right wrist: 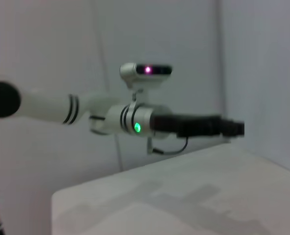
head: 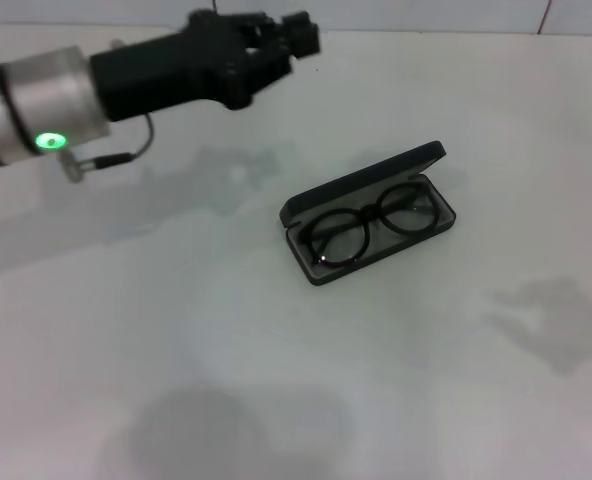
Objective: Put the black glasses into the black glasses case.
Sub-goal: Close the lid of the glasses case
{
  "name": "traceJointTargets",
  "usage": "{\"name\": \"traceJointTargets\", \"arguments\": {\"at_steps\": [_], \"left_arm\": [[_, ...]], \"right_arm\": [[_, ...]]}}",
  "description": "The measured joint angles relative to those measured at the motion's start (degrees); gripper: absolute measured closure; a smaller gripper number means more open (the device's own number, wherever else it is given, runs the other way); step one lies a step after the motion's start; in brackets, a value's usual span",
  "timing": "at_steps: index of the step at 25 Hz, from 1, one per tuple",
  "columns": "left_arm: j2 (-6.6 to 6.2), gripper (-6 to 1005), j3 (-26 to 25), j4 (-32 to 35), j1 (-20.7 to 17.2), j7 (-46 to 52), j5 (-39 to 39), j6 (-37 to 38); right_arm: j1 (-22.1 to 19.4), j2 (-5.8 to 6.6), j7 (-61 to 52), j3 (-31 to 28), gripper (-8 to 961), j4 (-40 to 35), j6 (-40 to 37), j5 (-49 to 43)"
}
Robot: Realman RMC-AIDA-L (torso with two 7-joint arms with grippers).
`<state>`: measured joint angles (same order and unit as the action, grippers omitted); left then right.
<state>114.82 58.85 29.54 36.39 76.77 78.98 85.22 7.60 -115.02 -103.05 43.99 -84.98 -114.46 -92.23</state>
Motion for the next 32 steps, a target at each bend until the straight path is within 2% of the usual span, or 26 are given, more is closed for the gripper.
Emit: {"name": "traceJointTargets", "arguments": {"at_steps": [3, 6, 9, 12, 17, 32], "left_arm": [[2.04, 837, 0.17, 0.34, 1.39, 1.24, 5.12, -5.61], [3.94, 830, 0.22, 0.19, 3.91, 2.56, 11.31, -9.51], [4.94, 826, 0.93, -0.87, 6.47, 3.94, 15.53, -13.7], [4.97, 824, 2.54, -3.34, 8.47, 4.4, 16.23, -16.05], [4.96, 823, 3.44, -4.59, 9.41, 4.49, 16.51, -17.84], [5.07, 817, 6.48, -7.26, 9.79, 6.56, 17.4, -24.26]], "right_arm": [[-0.5, -0.13, 2.69, -6.94, 887, 4.0, -1.69, -0.31], [-0.57, -0.16, 5.48, -13.75, 718, 8.81, -3.08, -0.33], [0.17, -0.11, 9.11, -20.67, 603, 15.45, -4.74, -0.85], [0.46, -0.03, 12.03, -22.89, 488, 19.47, -5.0, -0.92], [1.15, 0.05, 14.76, -23.69, 405, 23.19, -4.67, -1.28], [2.85, 0.33, 17.61, -23.62, 407, 29.35, -2.64, -1.98]]}}
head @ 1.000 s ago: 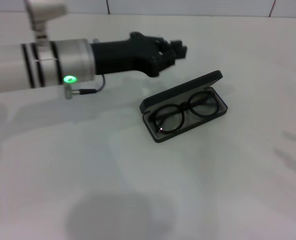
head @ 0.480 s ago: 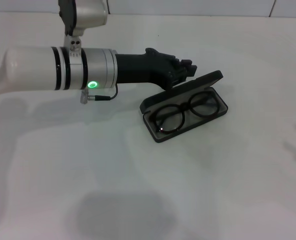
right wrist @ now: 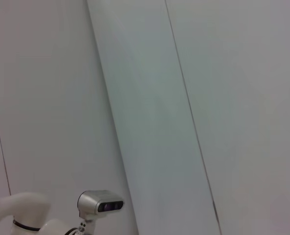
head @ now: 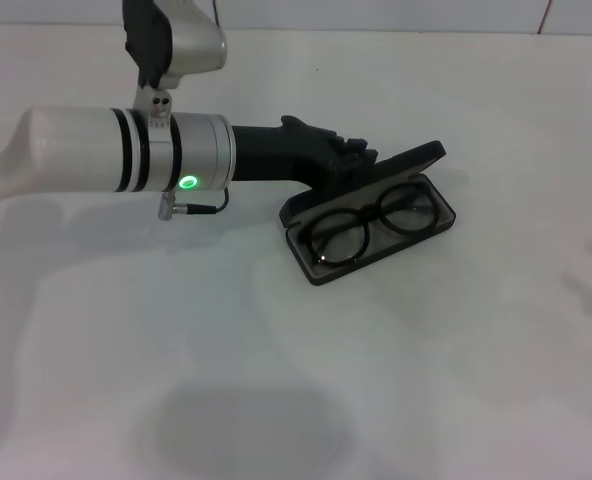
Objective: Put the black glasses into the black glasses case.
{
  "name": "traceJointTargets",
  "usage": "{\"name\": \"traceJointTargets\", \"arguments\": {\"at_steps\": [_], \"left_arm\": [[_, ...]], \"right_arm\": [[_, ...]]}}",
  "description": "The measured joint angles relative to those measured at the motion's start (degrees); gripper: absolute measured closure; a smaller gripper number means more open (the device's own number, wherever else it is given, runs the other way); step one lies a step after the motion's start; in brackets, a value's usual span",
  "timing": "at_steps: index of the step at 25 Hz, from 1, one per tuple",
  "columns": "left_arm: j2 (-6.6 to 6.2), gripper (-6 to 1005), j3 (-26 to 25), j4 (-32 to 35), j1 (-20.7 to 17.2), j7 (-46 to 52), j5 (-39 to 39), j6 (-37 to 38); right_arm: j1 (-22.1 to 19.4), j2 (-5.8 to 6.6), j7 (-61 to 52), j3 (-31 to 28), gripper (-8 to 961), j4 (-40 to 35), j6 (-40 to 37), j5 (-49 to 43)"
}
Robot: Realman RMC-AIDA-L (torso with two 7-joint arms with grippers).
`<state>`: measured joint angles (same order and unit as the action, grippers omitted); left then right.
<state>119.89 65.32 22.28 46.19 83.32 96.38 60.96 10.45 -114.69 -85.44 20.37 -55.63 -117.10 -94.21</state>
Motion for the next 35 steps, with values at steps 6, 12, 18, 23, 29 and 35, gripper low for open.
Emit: {"name": "traceJointTargets", "arguments": {"at_steps": [6, 12, 18, 23, 29, 35], "left_arm": [[0.0, 818, 1.41, -0.85, 0.38, 0.08, 0.36, -0.73], [-0.01, 820, 4.29, -0.84, 0.39, 0.19, 0.29, -0.69], [0.03, 816, 5.93, -0.95, 0.05, -0.09, 0.37, -0.4], [0.1, 809, 6.78, -1.01, -0.21, -0.42, 0.58, -0.43], [0.24, 801, 7.36, 1.04, -0.33, -0.7, -1.4, 3.73], [-1.32, 792, 6.51, 14.61, -6.38, -0.9, -11.63, 22.92]], "right_arm": [[0.3, 0.0, 0.25, -0.35, 408, 0.99, 0.36, -0.04], [1.05, 0.19, 1.35, 0.09, 409, 3.36, 1.06, -0.14], [1.51, 0.18, 1.87, 0.38, 410, 4.32, 1.48, -0.83], [1.81, 0.17, 2.08, 0.42, 410, 5.2, 1.47, -0.85], [2.02, 0.18, 2.12, 0.84, 408, 5.19, 0.87, -2.71], [3.76, -0.28, 3.59, 2.97, 406, 5.29, -0.54, -6.54]]}}
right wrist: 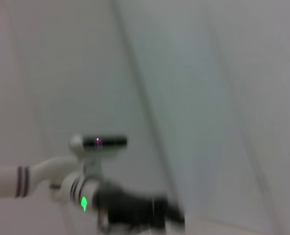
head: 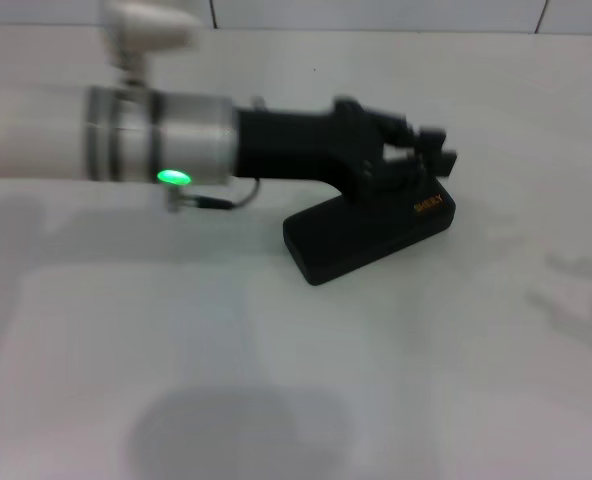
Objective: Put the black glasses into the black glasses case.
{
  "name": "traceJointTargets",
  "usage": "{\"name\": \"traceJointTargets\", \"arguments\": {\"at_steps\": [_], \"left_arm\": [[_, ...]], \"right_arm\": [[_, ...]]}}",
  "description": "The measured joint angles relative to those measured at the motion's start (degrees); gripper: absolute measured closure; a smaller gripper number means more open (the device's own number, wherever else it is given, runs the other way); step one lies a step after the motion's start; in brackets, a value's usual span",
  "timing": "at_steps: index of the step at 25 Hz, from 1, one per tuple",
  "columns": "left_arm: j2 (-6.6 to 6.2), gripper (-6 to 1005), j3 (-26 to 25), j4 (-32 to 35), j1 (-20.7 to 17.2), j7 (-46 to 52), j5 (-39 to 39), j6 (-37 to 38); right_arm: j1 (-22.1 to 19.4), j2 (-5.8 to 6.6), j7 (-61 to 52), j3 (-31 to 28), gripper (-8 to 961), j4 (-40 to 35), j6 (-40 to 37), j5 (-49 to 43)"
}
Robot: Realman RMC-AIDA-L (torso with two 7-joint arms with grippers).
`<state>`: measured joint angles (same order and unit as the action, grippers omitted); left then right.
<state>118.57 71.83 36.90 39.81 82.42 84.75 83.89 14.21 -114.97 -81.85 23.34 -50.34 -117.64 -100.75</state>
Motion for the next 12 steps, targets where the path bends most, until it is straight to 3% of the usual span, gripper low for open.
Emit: {"name": "traceJointTargets", "arguments": {"at_steps": [3, 6, 9, 12], "left_arm": [[-1.04, 788, -1.63, 10.81, -6.87, 0.02, -5.98, 9.21], [-1.48, 784, -4.57, 17.48, -11.28, 1.53, -7.34, 15.28], [-1.74, 570, -7.43, 20.99, -15.0, 2.82, -7.41, 18.81], [-1.79, 539, -9.14, 21.57, -17.25, 2.61, -7.39, 20.84]], "right_arm": [[1.76, -0.37, 1.63, 5.9, 405, 0.57, -0.06, 1.01], [3.34, -0.61, 3.68, 11.24, 404, 1.27, -0.18, 3.69], [5.22, -0.86, 5.0, 16.67, 403, 1.41, 0.01, 6.76], [7.36, -0.89, 5.02, 19.96, 400, 1.44, 0.34, 9.06]]}}
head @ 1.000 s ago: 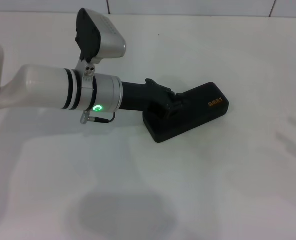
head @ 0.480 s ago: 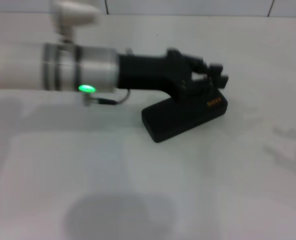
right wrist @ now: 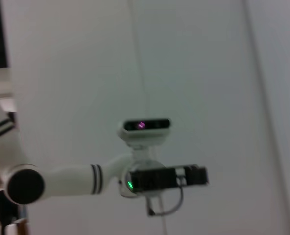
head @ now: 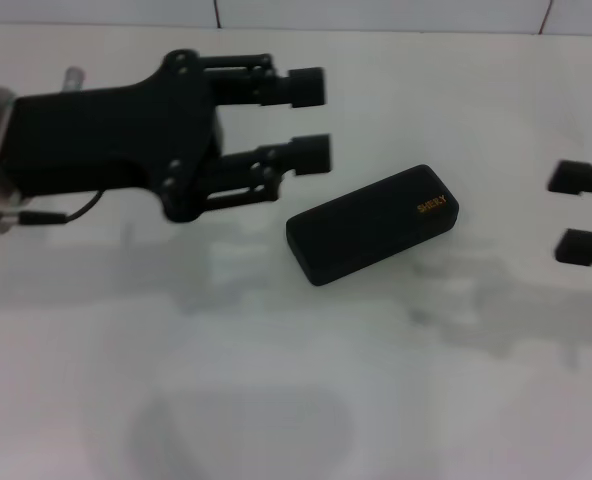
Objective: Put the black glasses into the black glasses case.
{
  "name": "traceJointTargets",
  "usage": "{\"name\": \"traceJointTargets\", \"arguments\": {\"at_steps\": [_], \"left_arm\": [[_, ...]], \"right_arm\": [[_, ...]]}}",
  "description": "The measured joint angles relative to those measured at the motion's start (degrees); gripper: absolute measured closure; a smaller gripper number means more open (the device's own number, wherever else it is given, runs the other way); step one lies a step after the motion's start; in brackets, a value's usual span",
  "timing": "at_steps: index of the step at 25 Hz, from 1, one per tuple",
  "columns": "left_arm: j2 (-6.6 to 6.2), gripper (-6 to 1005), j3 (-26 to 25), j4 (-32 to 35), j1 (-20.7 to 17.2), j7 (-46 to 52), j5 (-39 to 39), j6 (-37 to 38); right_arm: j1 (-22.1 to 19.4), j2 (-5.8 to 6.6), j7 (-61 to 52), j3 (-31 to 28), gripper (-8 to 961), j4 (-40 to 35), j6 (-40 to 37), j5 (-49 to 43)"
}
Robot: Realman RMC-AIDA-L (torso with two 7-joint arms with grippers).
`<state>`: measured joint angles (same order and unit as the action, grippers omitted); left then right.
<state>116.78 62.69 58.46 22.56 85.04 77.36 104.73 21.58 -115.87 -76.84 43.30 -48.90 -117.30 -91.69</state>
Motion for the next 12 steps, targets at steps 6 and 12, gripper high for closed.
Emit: {"name": "traceJointTargets", "arguments": {"at_steps": [6, 12], "left_arm": [[-0.47, 458, -0.96, -0.31, -2.29, -0.73, 0.45, 0.99], [-1.62, 412, -1.01, -2.66, -3.32, -5.07, 0.46, 1.07]], "right_arm": [[4.56, -0.1, -0.24, 2.83, 378, 0.04, 0.68, 1.05], [6.27, -0.24, 0.06, 7.06, 337, 0.19, 3.76, 3.45]]}}
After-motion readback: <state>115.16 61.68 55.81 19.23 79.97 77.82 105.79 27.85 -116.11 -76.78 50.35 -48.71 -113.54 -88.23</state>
